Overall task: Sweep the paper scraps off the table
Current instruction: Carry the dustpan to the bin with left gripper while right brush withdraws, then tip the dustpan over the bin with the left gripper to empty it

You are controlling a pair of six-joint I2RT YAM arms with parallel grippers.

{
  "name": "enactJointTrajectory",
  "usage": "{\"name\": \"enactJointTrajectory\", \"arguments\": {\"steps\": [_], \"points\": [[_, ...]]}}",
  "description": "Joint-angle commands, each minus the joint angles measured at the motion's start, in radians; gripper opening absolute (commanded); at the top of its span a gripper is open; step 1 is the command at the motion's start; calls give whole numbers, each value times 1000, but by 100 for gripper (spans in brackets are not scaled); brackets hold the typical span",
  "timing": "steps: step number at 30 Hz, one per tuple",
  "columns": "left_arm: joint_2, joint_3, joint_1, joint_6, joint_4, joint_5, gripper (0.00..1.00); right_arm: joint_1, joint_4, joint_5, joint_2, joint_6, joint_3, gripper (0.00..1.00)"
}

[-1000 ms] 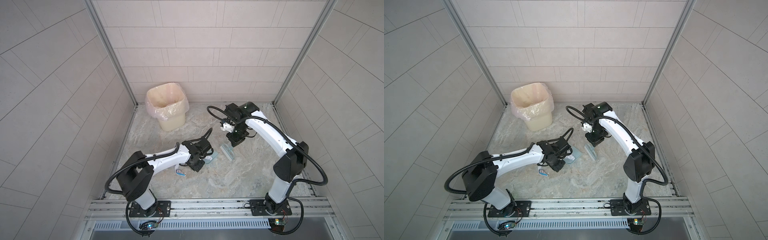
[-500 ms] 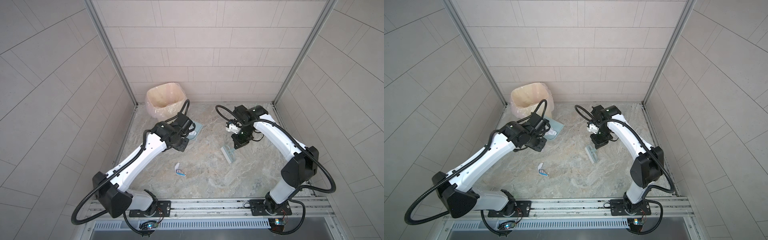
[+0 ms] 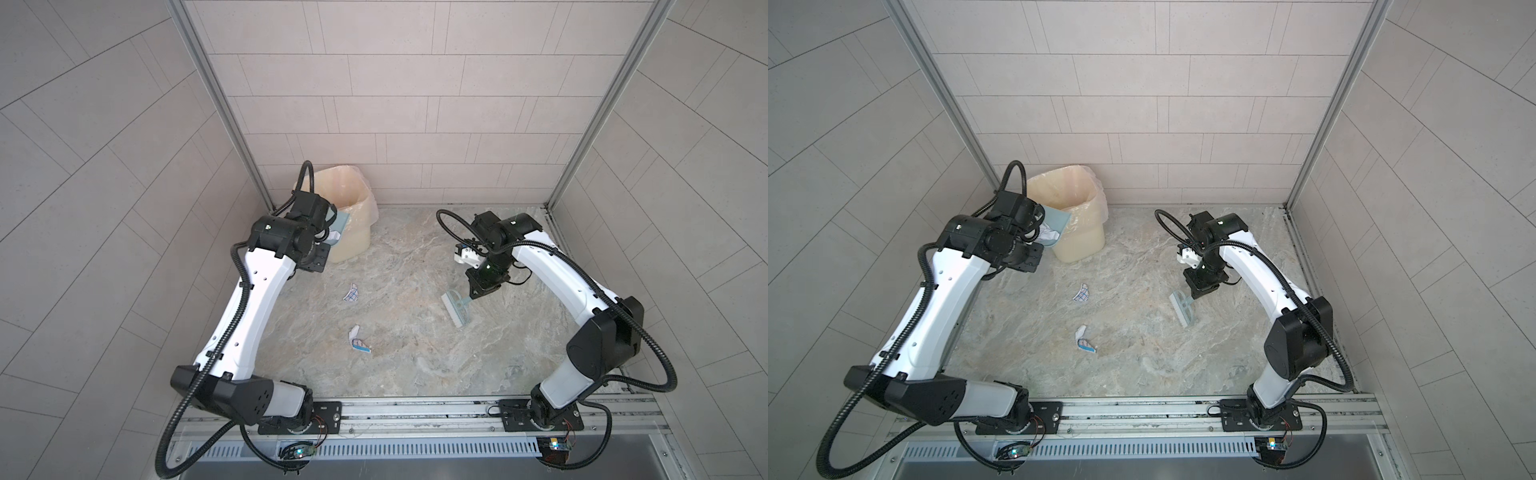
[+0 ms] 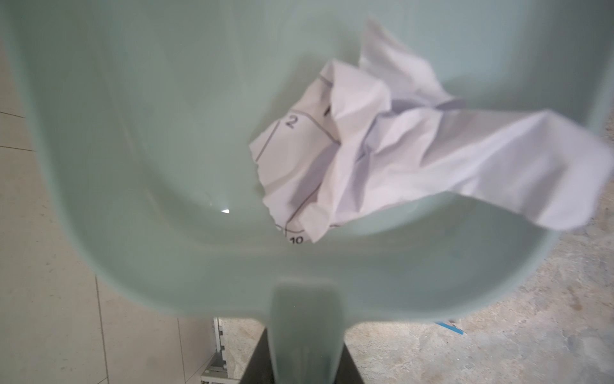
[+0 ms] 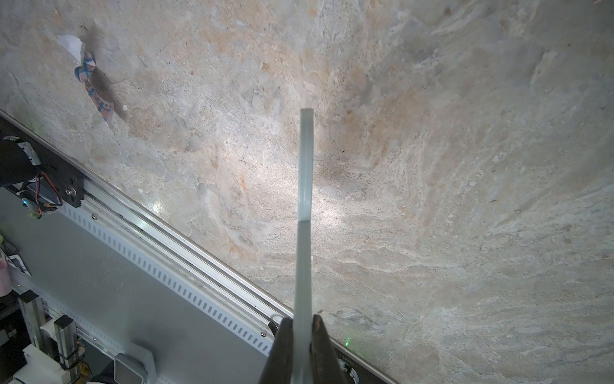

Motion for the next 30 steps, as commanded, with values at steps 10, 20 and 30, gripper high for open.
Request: {"name": "enactJointTrajectory", "arguments": {"steps": [10,20,30], "points": [[205,270,135,118,-5,-157,0,-8,-8,-24,-63,2,-38,0],[379,464,121,196,3,-283,0,-6,30,-61,-89,32,-98,0],[443,452,27,405,118,-601,0,-3,21,-58,-88,40,-93,0]]}}
